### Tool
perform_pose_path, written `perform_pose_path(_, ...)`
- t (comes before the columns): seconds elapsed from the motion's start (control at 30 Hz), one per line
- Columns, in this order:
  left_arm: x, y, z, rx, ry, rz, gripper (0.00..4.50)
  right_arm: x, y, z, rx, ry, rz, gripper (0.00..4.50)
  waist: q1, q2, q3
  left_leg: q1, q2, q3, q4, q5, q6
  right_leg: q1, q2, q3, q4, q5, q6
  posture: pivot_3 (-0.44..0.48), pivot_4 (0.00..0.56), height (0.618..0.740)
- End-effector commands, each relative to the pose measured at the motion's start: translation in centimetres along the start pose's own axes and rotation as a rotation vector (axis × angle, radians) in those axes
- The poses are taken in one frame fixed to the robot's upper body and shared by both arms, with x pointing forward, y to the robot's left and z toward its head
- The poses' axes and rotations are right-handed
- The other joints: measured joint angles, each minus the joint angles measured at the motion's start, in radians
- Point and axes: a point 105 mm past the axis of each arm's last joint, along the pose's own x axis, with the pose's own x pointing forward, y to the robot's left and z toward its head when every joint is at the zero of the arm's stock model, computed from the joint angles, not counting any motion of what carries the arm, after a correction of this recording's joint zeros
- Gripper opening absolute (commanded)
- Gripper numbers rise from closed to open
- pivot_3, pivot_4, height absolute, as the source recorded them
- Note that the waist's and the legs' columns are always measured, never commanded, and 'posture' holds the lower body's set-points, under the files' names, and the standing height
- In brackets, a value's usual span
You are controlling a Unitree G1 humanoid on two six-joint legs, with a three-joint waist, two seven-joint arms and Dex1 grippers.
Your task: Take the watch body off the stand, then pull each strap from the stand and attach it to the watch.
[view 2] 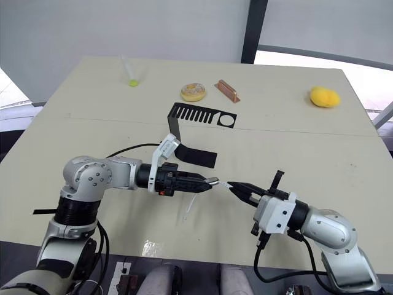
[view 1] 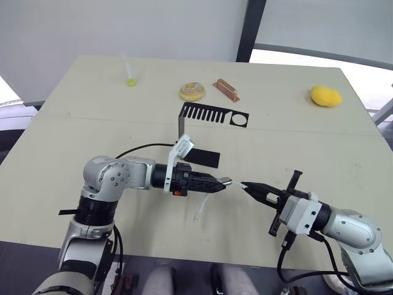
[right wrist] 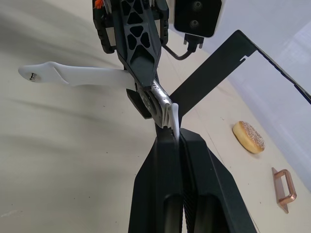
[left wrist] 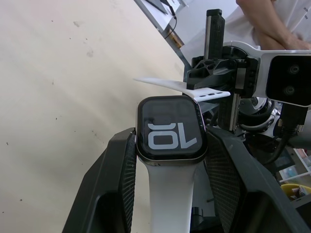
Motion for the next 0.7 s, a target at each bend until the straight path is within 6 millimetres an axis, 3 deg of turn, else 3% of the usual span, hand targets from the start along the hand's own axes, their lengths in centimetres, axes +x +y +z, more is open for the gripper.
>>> perform_pose_path(0.03,0.08,-0.87,0.31,0.026,-0.016,-0.033,1.58,-0.01,-0.19,0.61,-0.019,-0.027,-0.005,0.0,0.0,0.0,0.0,0.0,0.0,0.0,0.0,0.0,0.0,0.0,0.0,0.0,0.0,0.0,0.0,0.0,0.15,0.74)
perform_pose_path(0.7,0.02,-0.81,0.24,0.014,-0.024,-0.03,1.58,-0.22,0.33,0.57,-0.015,-0.026,0.015,0.0,0.0,0.0,0.0,0.0,0.0,0.0,0.0,0.0,0.0,0.0,0.0,0.0,0.0,0.0,0.0,0.0,0.15,0.74)
